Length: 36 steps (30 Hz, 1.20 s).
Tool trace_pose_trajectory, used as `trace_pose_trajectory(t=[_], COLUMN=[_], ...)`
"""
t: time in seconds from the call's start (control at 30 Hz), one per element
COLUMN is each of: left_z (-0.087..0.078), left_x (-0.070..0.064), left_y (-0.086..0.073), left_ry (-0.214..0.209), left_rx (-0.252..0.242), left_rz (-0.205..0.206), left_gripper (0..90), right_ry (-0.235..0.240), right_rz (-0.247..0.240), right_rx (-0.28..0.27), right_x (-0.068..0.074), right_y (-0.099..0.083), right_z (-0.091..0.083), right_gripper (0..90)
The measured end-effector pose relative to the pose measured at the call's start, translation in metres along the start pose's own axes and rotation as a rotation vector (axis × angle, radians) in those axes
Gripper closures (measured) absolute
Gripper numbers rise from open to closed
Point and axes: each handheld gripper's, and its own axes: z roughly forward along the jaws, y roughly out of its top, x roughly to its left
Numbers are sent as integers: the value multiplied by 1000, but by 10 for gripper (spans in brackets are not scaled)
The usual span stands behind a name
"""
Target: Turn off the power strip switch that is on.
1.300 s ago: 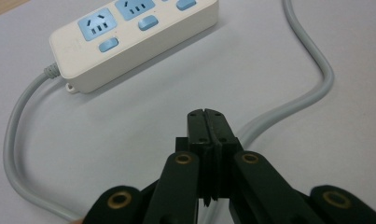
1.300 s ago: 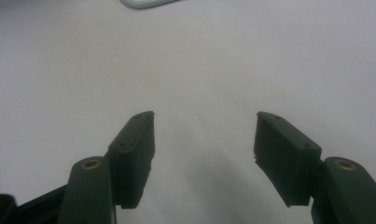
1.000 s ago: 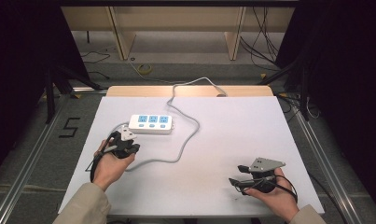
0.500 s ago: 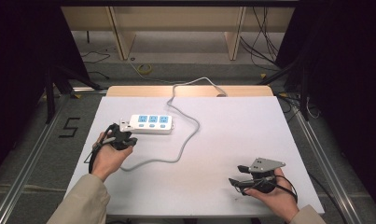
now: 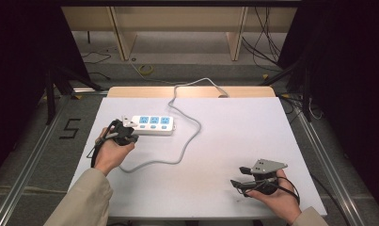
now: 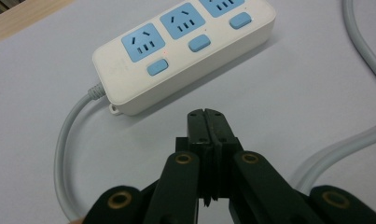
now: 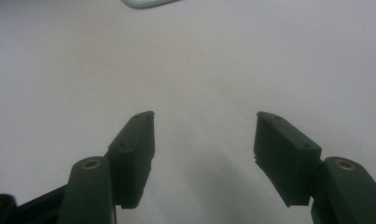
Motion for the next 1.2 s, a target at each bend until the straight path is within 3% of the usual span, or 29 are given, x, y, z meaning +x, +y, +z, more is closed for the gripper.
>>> trace_pose_trajectory(t=[0.17, 0.8, 1.2], left_z=[5, 19, 25], left_x=[2, 7, 11], left_y=[4, 17, 22], left_ry=[0, 14, 30], left_rx=[6, 32, 38], left_rz=[-4, 42, 44], left_gripper=[898, 898, 898], right_ry=[2, 1, 2], right_rz=[3, 0, 1], right_rx=[3, 1, 2], right_x=[0, -1, 0], right_y=[0, 0, 0], right_z=[0, 0, 0], right_gripper=[392, 392, 392])
